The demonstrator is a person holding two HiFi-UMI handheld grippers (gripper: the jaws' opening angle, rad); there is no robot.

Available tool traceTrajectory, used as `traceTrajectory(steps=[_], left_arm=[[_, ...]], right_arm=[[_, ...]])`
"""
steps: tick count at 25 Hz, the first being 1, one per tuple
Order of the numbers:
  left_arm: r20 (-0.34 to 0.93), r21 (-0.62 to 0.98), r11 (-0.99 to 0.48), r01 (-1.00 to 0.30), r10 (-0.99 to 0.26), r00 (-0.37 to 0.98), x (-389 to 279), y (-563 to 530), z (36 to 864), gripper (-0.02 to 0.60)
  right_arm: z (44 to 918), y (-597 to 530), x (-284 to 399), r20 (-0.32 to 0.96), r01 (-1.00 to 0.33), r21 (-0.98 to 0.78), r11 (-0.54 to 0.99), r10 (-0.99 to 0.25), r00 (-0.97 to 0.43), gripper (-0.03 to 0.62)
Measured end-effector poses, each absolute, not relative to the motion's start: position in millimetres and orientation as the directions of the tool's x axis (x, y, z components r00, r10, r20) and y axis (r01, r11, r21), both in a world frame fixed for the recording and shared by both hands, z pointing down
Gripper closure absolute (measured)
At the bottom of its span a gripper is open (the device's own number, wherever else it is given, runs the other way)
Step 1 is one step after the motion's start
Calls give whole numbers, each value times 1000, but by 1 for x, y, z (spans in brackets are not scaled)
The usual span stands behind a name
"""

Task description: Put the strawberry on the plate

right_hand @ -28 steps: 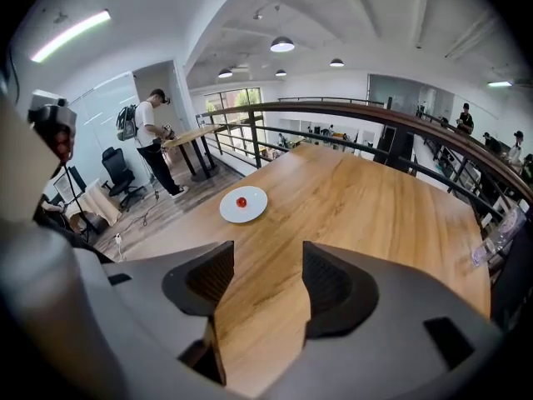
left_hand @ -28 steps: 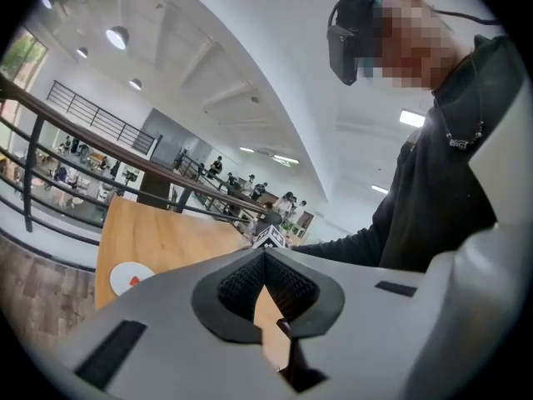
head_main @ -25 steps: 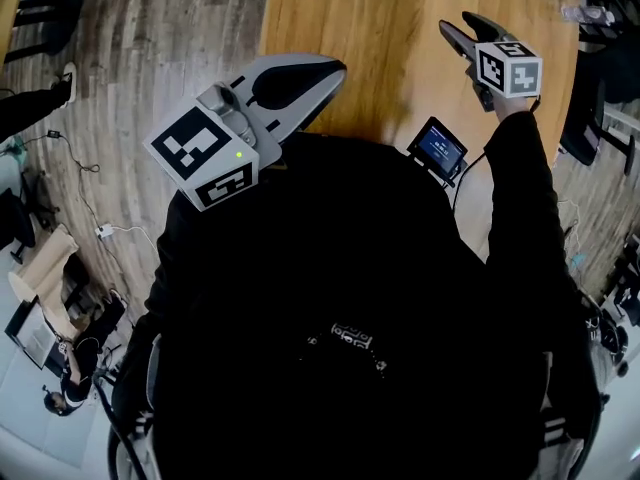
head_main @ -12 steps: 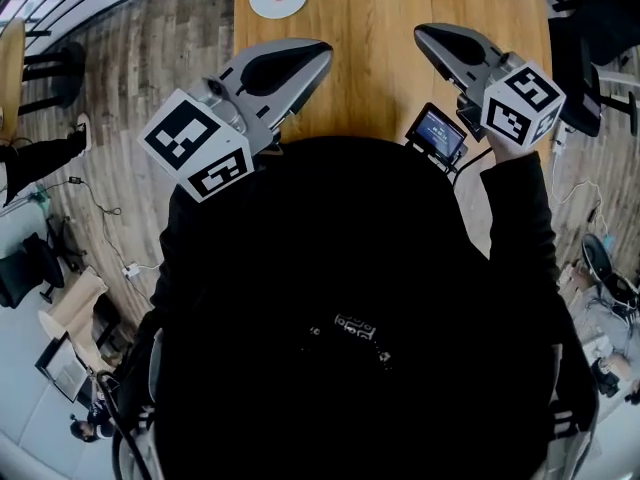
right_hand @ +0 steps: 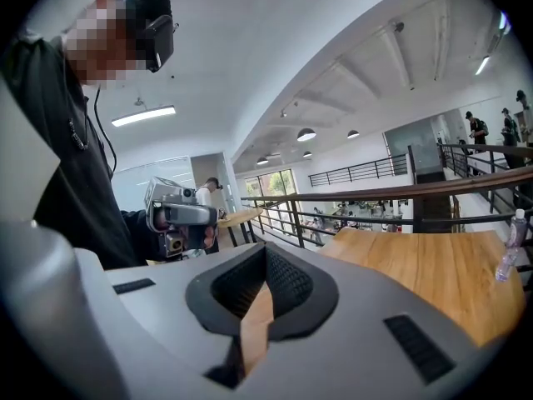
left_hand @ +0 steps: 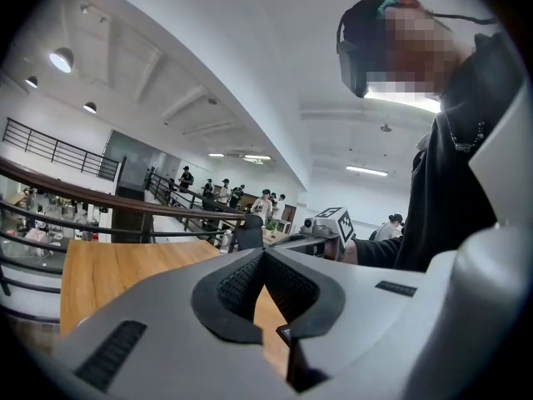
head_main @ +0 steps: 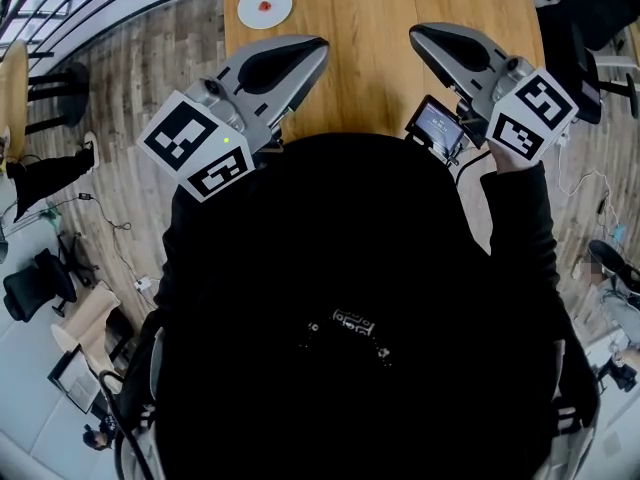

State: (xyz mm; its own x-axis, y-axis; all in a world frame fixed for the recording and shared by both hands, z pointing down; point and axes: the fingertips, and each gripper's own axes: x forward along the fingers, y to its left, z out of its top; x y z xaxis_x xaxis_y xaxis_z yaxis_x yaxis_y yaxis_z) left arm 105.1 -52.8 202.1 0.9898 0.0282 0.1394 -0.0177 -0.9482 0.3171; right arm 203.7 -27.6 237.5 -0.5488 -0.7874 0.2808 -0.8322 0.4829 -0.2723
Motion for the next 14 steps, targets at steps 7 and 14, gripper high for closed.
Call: traceTrajectory(steps=[7,14], left_arm=[[143,314,-950,-6,41,989,77,-56,199,581],[168,331,-943,-32,26,985,102,-56,214,581]], right_arm=[[233,-39,169,276,-825,-279,491,-782,-559,577],[247,-43,199,293,-826,-268,497,-774,-561,577]])
